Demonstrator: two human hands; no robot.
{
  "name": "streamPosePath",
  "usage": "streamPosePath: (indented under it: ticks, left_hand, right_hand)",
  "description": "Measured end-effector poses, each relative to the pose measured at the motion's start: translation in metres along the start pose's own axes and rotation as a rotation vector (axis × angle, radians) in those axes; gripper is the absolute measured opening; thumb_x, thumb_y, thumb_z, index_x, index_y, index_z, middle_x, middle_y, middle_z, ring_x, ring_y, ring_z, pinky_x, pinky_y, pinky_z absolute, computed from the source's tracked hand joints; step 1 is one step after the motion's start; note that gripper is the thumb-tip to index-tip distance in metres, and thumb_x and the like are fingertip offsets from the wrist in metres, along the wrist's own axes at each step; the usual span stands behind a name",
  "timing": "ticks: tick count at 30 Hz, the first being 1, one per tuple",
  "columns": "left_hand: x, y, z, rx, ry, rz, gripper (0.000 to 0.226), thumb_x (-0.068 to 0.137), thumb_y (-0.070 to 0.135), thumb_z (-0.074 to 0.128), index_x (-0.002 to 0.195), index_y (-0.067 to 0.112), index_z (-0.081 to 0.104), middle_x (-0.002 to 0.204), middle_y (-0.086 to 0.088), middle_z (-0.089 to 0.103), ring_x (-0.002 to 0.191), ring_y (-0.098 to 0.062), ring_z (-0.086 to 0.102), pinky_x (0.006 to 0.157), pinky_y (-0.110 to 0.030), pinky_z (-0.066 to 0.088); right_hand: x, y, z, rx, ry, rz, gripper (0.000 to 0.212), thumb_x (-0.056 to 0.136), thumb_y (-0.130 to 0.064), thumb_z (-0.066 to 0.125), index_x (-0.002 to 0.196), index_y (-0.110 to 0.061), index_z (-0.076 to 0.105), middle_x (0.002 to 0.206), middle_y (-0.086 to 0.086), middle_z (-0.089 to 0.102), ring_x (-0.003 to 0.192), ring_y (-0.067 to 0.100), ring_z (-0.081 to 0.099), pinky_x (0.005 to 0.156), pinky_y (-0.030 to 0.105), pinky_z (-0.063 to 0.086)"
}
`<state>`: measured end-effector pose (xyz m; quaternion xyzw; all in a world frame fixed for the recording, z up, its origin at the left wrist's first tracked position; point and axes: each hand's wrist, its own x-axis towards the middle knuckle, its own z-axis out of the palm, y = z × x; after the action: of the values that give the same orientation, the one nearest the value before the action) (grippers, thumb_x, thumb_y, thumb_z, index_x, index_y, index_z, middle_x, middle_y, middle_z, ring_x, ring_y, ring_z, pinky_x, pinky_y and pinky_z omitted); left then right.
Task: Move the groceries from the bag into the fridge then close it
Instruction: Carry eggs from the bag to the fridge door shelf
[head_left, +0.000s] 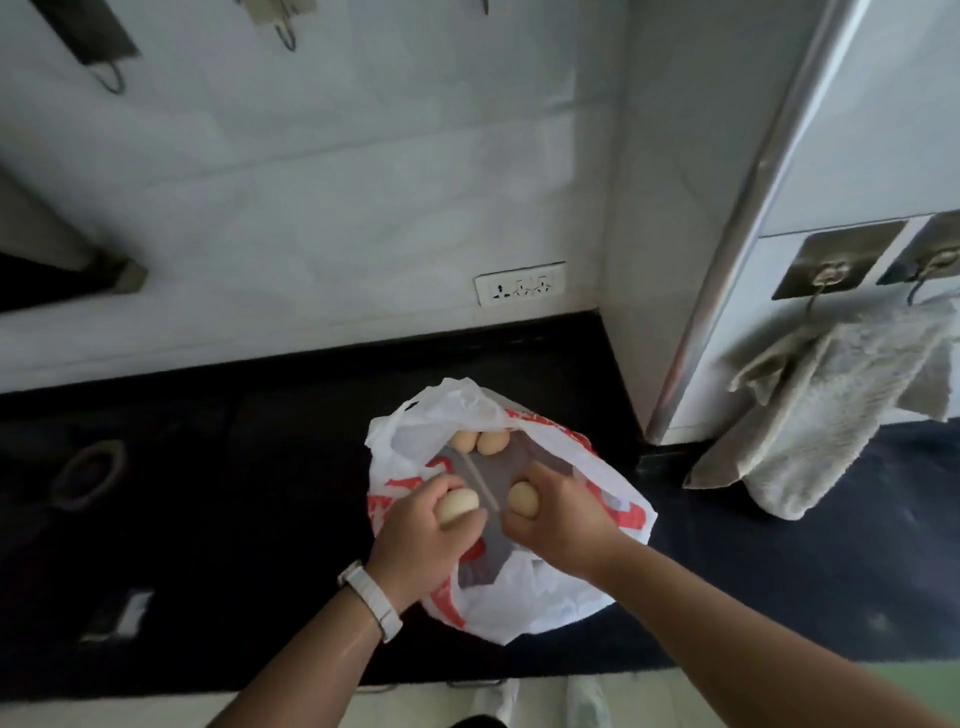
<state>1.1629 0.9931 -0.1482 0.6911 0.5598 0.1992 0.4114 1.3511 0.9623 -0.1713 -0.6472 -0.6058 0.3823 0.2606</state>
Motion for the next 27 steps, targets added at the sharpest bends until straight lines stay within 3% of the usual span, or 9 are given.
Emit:
streamPosePath:
  ticks: [5, 7, 10, 17, 22, 27]
  left_hand:
    - [-0.047, -0.007, -0.023, -0.027, 0.190, -0.085, 0.013, 0.081, 0.028, 0.074, 0.091, 0.033, 0.066, 0.084, 0.016, 0.070, 0.078, 0.001, 0.066, 0.063, -0.017, 0.053]
    - [-0.068, -0.012, -0.032, -0.060, 0.263, -0.128, 0.014, 0.082, 0.024, 0.074, 0.090, 0.030, 0.066, 0.083, 0.018, 0.068, 0.073, 0.001, 0.064, 0.059, -0.015, 0.050]
    - [-0.101, -0.025, -0.046, -0.079, 0.395, -0.203, 0.014, 0.082, 0.019, 0.075, 0.088, 0.027, 0.065, 0.079, 0.011, 0.066, 0.070, -0.002, 0.062, 0.058, -0.016, 0.050]
    - [-0.184, -0.062, -0.070, -0.147, 0.588, -0.335, 0.015, 0.084, 0.017, 0.072, 0.091, 0.027, 0.062, 0.082, 0.006, 0.065, 0.076, -0.004, 0.060, 0.061, -0.012, 0.050]
    - [-0.255, -0.098, -0.097, -0.224, 0.710, -0.332, 0.018, 0.083, 0.016, 0.073, 0.086, 0.031, 0.063, 0.079, 0.018, 0.066, 0.070, -0.001, 0.060, 0.060, -0.013, 0.048]
    - [-0.343, -0.144, -0.137, -0.208, 0.870, -0.329, 0.022, 0.081, 0.014, 0.075, 0.085, 0.031, 0.061, 0.081, 0.009, 0.068, 0.077, -0.006, 0.060, 0.061, -0.010, 0.046]
  right_hand:
    - [0.004, -0.032, 0.028, 0.027, -0.167, -0.108, 0.027, 0.084, -0.030, 0.071, 0.104, -0.030, 0.052, 0.076, -0.009, 0.067, 0.065, 0.004, 0.067, 0.062, 0.024, 0.057]
    - [0.001, -0.048, 0.041, -0.002, -0.237, -0.179, 0.018, 0.086, -0.030, 0.068, 0.094, -0.033, 0.052, 0.076, -0.009, 0.065, 0.067, 0.004, 0.065, 0.064, 0.023, 0.055]
    - [-0.005, -0.073, 0.063, -0.059, -0.308, -0.256, 0.018, 0.085, -0.034, 0.068, 0.090, -0.036, 0.051, 0.079, -0.011, 0.060, 0.072, 0.000, 0.057, 0.061, 0.016, 0.041]
    - [-0.036, -0.129, 0.122, -0.114, -0.500, -0.326, 0.020, 0.085, -0.036, 0.068, 0.092, -0.037, 0.050, 0.084, -0.010, 0.061, 0.077, 0.004, 0.060, 0.071, 0.027, 0.052]
    - [-0.074, -0.175, 0.181, -0.050, -0.573, -0.295, 0.018, 0.080, -0.032, 0.070, 0.084, -0.038, 0.053, 0.081, -0.007, 0.065, 0.070, 0.008, 0.064, 0.064, 0.031, 0.056]
    - [-0.123, -0.220, 0.260, -0.127, -0.593, -0.397, 0.022, 0.079, -0.036, 0.072, 0.087, -0.035, 0.052, 0.083, -0.008, 0.061, 0.071, 0.007, 0.062, 0.064, 0.029, 0.056]
